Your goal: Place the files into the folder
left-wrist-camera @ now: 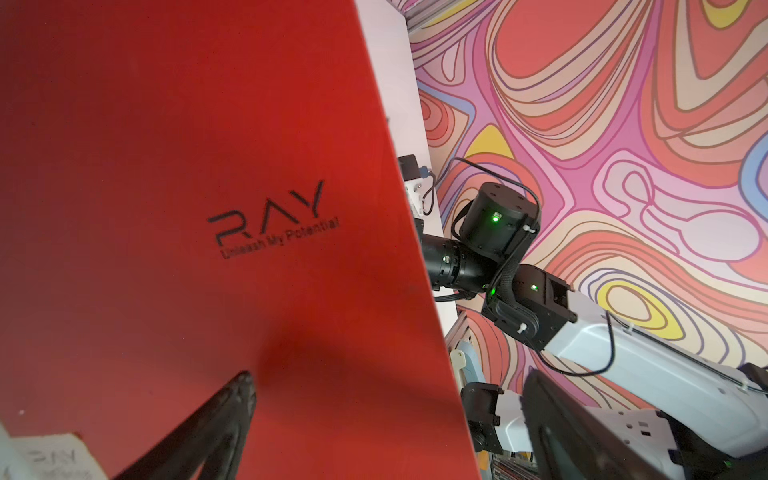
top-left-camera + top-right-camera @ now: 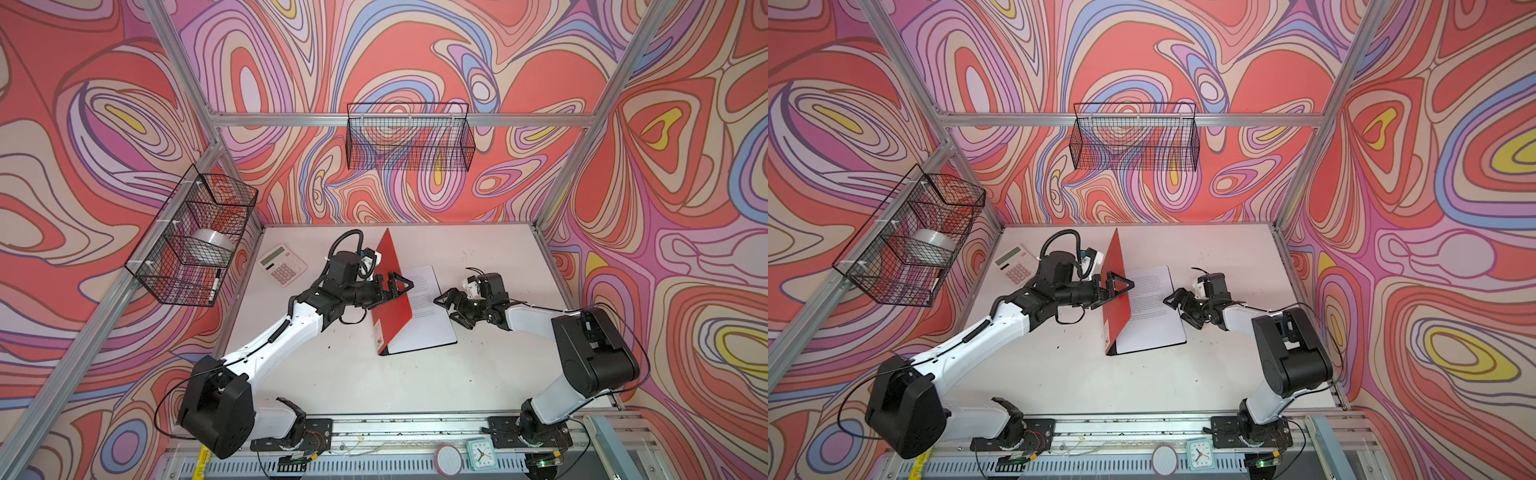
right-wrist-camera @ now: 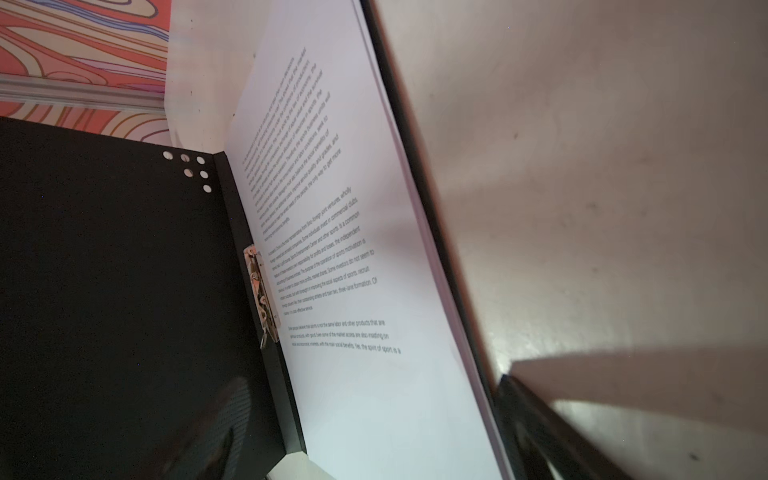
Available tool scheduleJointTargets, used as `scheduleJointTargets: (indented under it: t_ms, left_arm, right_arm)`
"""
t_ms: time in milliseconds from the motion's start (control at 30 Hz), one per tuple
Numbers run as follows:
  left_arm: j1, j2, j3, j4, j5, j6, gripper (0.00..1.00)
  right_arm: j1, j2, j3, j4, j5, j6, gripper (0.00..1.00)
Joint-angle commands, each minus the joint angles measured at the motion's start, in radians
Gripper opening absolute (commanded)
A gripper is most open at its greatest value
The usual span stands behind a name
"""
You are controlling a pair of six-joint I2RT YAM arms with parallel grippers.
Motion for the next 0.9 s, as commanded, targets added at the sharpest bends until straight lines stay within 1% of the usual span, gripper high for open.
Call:
scheduleJointTargets:
  t_ms: [0,33,133,200,267,300,367,400,467,533,567,633,667,733,767,800,833,867]
  left_arm:
    - [-0.036,0.074,0.044,0.092,-0.034,-0.026,1.00]
    - [-0.047,0.098,0.053,0.102,-0.043,-0.029,1.00]
    - [-0.082,0.182,0.085,0.143,-0.059,-0.040,1.00]
    - [-0.107,0.246,0.109,0.167,-0.076,-0.042,1.00]
    - [-0.124,0.316,0.138,0.192,-0.064,-0.064,1.00]
    - [-0.129,0.356,0.152,0.218,-0.041,-0.081,1.00]
    - [-0.130,0.387,0.165,0.250,-0.008,-0.105,1.00]
    - [-0.127,0.374,0.161,0.250,-0.015,-0.099,1.00]
    - [-0.108,0.314,0.157,0.197,-0.031,-0.053,1.00]
    - [-0.075,0.219,0.136,0.129,-0.054,0.008,1.00]
    - [-0.057,0.155,0.118,0.085,-0.088,0.049,1.00]
    - [-0.024,0.030,0.083,-0.018,-0.197,0.131,1.00]
    - [-0.011,-0.038,0.061,-0.067,-0.286,0.182,1.00]
    - [-0.001,-0.155,0.010,-0.154,-0.517,0.265,1.00]
    - [0.003,-0.209,-0.021,-0.186,-0.655,0.292,1.00]
    - [0.005,-0.261,-0.065,-0.196,-0.772,0.337,1.00]
    - [0.006,-0.304,-0.114,-0.187,-0.858,0.368,1.00]
    - [0.006,-0.352,-0.174,-0.156,-0.992,0.374,1.00]
  right_arm:
    - [-0.036,-0.027,0.036,-0.137,0.080,0.012,0.98]
    - [-0.069,-0.046,0.040,-0.165,0.090,0.009,0.98]
    - [-0.226,-0.121,0.032,-0.225,0.093,0.009,0.98]
    - [-0.313,-0.179,0.044,-0.265,0.093,-0.018,0.98]
    - [-0.352,-0.227,0.085,-0.327,0.117,-0.063,0.98]
    - [-0.355,-0.250,0.115,-0.358,0.139,-0.091,0.98]
    - [-0.355,-0.288,0.153,-0.399,0.170,-0.120,0.98]
    - [-0.356,-0.309,0.169,-0.410,0.181,-0.132,0.98]
    - [-0.356,-0.333,0.197,-0.434,0.184,-0.169,0.98]
    - [-0.357,-0.363,0.231,-0.470,0.221,-0.223,0.98]
    - [-0.356,-0.380,0.238,-0.478,0.255,-0.242,0.98]
    - [-0.357,-0.417,0.236,-0.457,0.322,-0.276,0.98]
    - [-0.356,-0.435,0.229,-0.438,0.366,-0.292,0.98]
    - [-0.357,-0.464,0.194,-0.370,0.441,-0.304,0.98]
    - [-0.357,-0.475,0.172,-0.326,0.471,-0.309,0.98]
    - [-0.356,-0.488,0.134,-0.240,0.469,-0.355,0.98]
    - [-0.355,-0.499,0.088,-0.151,0.456,-0.367,0.98]
    - [-0.356,-0.508,0.032,-0.043,0.457,-0.385,0.98]
